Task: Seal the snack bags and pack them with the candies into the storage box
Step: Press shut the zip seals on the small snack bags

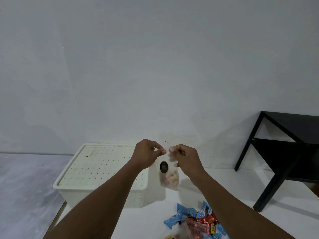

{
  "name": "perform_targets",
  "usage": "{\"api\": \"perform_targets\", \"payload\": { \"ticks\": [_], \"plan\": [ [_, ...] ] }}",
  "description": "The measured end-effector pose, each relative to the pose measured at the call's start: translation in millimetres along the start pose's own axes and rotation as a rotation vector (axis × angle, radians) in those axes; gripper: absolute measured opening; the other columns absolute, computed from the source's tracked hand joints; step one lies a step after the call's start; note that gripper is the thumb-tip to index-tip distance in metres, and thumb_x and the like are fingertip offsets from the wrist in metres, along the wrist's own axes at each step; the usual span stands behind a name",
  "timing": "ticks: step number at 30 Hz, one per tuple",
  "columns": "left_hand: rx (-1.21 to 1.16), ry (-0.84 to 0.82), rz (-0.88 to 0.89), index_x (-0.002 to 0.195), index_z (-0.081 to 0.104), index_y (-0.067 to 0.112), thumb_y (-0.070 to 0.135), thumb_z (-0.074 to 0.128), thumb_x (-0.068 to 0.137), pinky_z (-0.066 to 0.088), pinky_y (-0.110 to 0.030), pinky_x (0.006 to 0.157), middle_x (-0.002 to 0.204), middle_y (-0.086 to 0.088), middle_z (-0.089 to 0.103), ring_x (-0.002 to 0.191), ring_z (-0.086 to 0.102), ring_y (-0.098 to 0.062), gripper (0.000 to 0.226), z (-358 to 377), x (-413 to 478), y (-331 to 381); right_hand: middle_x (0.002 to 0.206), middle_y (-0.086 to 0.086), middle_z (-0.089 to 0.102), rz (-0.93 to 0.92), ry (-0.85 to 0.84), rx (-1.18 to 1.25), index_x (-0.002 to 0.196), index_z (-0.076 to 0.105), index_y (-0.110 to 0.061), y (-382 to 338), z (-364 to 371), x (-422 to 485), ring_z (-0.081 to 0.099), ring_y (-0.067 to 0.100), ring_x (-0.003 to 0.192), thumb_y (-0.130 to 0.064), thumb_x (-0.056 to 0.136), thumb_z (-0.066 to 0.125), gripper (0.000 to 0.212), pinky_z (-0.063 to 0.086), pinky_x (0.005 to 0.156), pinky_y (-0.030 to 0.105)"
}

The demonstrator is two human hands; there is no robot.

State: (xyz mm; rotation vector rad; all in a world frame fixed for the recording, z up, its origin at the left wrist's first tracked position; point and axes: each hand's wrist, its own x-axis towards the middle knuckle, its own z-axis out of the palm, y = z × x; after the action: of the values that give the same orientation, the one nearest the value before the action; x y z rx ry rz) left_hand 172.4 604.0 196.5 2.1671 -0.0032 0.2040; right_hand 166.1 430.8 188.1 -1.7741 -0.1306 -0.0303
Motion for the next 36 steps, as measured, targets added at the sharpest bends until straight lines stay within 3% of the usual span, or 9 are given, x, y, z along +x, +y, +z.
{"api": "perform_targets", "payload": {
  "ticks": [2,5,8,12,15,17,23,31,36],
  "plan": [
    [-0.022,-0.048,-0.011,0.079,0.078,0.024,0.043,0.084,0.074,0.04,-0.019,0.061,0.086,0.008,0.066,0.071,0.051,0.0,0.021,-2.6,-0.7,1.2,0.08,0.008,0.075,0.0,0.029,-0.013,0.083,0.072,-0.014,1.0,-3.4,1.4,0.073,0.023,0.077,-0.027,0.093,0.064,0.019,0.057,0.071,0.04],
    [-0.183,-0.142,-0.081,0.079,0.076,0.017,0.041,0.084,0.075,0.039,-0.017,0.057,0.071,0.011,0.067,0.058,0.052,0.002,0.025,-6.3,-3.1,3.9,0.075,0.01,0.073,0.006,0.04,0.001,0.082,0.068,-0.007,-0.7,-9.8,2.9,0.071,0.021,0.07,-0.025,0.095,0.061,0.023,0.055,0.071,0.039],
    [-0.291,-0.187,-0.116,0.082,0.075,0.01,0.033,0.08,0.082,0.04,-0.015,0.059,0.074,0.006,0.07,0.058,0.055,0.001,0.023,-4.3,-3.8,2.0,0.071,0.009,0.07,0.005,0.041,0.004,0.083,0.066,-0.002,-2.5,-13.2,3.5,0.067,0.014,0.065,-0.022,0.096,0.059,0.025,0.052,0.069,0.035],
    [-0.276,-0.163,-0.072,0.079,0.072,0.012,0.03,0.071,0.091,0.044,-0.024,0.066,0.077,-0.007,0.076,0.064,0.06,-0.01,0.022,5.9,-5.9,4.3,0.071,0.007,0.069,0.028,0.028,0.049,0.085,0.066,-0.001,-4.7,-16.2,3.1,0.067,0.015,0.066,-0.026,0.096,0.06,0.027,0.052,0.067,0.032],
    [-0.324,-0.109,-0.073,0.082,0.074,0.004,0.03,0.077,0.085,0.043,-0.016,0.057,0.076,-0.011,0.076,0.053,0.059,-0.001,0.026,5.5,-4.8,9.0,0.072,0.003,0.07,0.047,-0.026,0.048,0.087,0.067,-0.003,-4.8,-22.1,2.5,0.069,0.015,0.068,-0.031,0.093,0.065,0.029,0.055,0.069,0.034],
    [-0.399,-0.109,-0.082,0.084,0.075,0.001,0.028,0.082,0.079,0.044,-0.012,0.056,0.075,-0.011,0.075,0.056,0.064,-0.003,0.028,4.5,-5.2,12.6,0.069,0.002,0.069,0.03,-0.023,0.02,0.084,0.067,-0.007,-5.4,-25.1,3.5,0.068,0.014,0.066,-0.028,0.093,0.065,0.023,0.054,0.069,0.034],
    [-0.594,-0.114,-0.144,0.087,0.076,0.005,0.023,0.082,0.08,0.053,-0.034,0.082,0.087,-0.015,0.077,0.076,0.073,-0.014,0.02,6.1,-7.2,8.9,0.069,0.003,0.068,0.022,0.028,0.045,0.083,0.067,-0.009,-13.6,-27.3,10.8,0.065,0.014,0.067,-0.023,0.095,0.062,0.018,0.049,0.066,0.03],
    [-0.592,-0.134,-0.088,0.075,0.071,0.009,0.018,0.08,0.082,0.054,-0.036,0.079,0.077,-0.014,0.074,0.07,0.068,-0.015,0.014,-1.0,-5.6,9.8,0.072,0.003,0.07,0.028,-0.037,0.038,0.09,0.067,-0.005,-15.3,-25.7,8.2,0.065,0.014,0.066,-0.025,0.09,0.069,0.021,0.049,0.064,0.027],
    [-0.681,-0.115,-0.144,0.084,0.072,0.001,0.018,0.078,0.083,0.056,-0.033,0.074,0.077,-0.018,0.072,0.063,0.063,-0.019,0.018,3.9,-10.0,13.2,0.069,0.005,0.067,-0.005,-0.025,0.049,0.086,0.066,-0.004,-22.3,-28.1,10.9,0.062,0.012,0.063,-0.02,0.089,0.068,0.017,0.047,0.064,0.026]
  ]
}}
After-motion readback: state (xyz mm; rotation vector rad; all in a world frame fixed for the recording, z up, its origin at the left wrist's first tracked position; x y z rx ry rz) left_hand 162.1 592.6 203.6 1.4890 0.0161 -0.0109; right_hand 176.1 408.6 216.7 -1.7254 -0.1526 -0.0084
